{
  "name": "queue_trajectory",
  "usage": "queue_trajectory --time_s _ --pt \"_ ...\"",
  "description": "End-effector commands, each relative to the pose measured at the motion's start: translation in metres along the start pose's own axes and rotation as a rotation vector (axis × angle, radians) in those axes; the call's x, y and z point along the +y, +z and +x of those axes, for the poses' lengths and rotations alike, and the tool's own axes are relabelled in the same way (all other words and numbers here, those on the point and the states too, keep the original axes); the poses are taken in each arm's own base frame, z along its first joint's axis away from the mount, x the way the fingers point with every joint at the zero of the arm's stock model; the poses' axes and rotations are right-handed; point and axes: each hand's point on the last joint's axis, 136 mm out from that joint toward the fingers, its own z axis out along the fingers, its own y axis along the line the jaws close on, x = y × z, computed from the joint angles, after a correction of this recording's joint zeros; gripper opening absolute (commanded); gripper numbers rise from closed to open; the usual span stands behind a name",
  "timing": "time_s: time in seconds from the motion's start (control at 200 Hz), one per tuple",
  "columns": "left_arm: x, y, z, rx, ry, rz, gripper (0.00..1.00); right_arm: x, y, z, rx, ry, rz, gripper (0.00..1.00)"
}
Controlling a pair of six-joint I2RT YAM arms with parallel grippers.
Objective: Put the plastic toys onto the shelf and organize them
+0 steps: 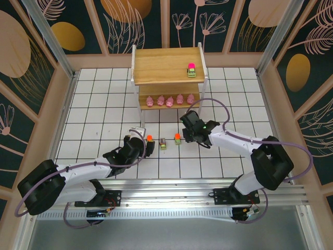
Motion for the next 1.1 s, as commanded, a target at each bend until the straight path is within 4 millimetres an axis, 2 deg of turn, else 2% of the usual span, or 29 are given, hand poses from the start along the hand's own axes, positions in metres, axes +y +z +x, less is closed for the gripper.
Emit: queue_trajectory --time_s 0.0,0.145,0.43,0.761,1.091 --pt "0.0 0.0 -0.012 -0.029 -0.019 -0.01 0.85 0.002 -0.03 -0.022 -0.063 0.015 0.021 0.11" --pt "-0.001 0.0 -0.013 -0.031 -0.02 -0.007 0.85 0.011 -0.057 -0.037 -0.104 0.005 0.023 0.09" --pt "-0.002 0.0 -0.012 -0.028 -0.019 -0.002 0.85 0.025 -0.124 -0.071 -0.201 0.017 0.015 0.08" --pt "-0.002 0.0 -0.013 -0.03 -0.019 -0.003 0.85 0.03 -0.175 -0.105 -0.289 0.022 0.004 0.07" --pt "-0.001 0.0 -0.013 -0.03 -0.019 -0.005 0.85 0.035 -0.238 -0.155 -0.424 0.016 0.03 0.07"
